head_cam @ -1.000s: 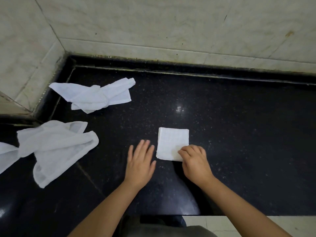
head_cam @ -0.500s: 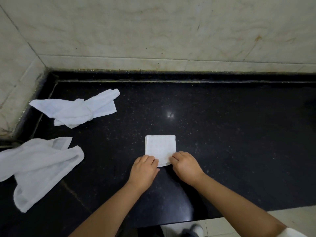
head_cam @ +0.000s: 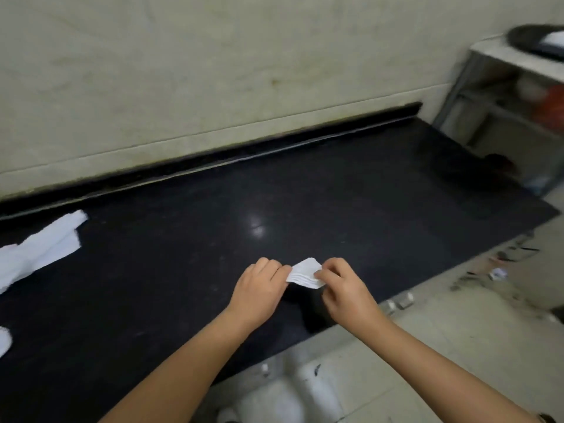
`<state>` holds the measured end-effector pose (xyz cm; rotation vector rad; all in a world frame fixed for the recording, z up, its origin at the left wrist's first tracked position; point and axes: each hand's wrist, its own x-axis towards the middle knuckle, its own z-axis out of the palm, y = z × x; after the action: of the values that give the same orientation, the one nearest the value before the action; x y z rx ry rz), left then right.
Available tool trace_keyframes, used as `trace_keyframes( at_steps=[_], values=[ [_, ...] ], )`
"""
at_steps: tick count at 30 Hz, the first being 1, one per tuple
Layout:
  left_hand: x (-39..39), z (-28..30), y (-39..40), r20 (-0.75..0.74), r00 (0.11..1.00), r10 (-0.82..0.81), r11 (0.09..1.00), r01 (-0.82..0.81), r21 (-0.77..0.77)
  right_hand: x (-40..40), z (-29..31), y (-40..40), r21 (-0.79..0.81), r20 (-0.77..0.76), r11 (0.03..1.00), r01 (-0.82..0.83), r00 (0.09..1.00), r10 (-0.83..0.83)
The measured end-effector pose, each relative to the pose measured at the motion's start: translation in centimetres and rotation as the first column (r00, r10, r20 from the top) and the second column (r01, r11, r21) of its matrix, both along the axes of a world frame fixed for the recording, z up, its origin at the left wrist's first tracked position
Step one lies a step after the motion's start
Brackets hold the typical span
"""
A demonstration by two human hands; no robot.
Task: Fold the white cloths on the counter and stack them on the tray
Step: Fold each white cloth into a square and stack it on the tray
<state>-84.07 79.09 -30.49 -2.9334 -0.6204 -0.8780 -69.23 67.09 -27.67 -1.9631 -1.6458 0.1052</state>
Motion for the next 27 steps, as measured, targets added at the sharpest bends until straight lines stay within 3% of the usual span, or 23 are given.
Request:
trace_keyframes(
  at_steps=[4, 11, 18, 27],
  values=[
    [11.3, 2.8, -5.7, -0.023, 0.985, -0.171, 0.985, 0.171, 0.023, 9.5, 1.1, -8.1, 0.033, 0.08, 0.976, 0.214, 0.973, -0.216],
    [28.6, 7.9, -12.2, 0.018, 0.936, -0.352, 0.928, 0.352, -0.124, 24.9, 6.7, -17.1, 0.107, 0.13, 0.898, 0.426, 0.89, -0.438],
    [45.8, 14.6, -13.2, -0.038, 0.89, -0.454, 0.889, 0.451, -0.08, 40.8, 12.9, -19.5, 0.075, 0.189, 0.851, 0.521, 0.83, -0.525],
    [69.5, 21.5, -9.7, 0.005, 0.918, -0.396, 0.909, 0.392, -0.141, 64.3, 20.8, -15.4, 0.043, 0.294, 0.861, 0.507, 0.817, -0.496]
  ],
)
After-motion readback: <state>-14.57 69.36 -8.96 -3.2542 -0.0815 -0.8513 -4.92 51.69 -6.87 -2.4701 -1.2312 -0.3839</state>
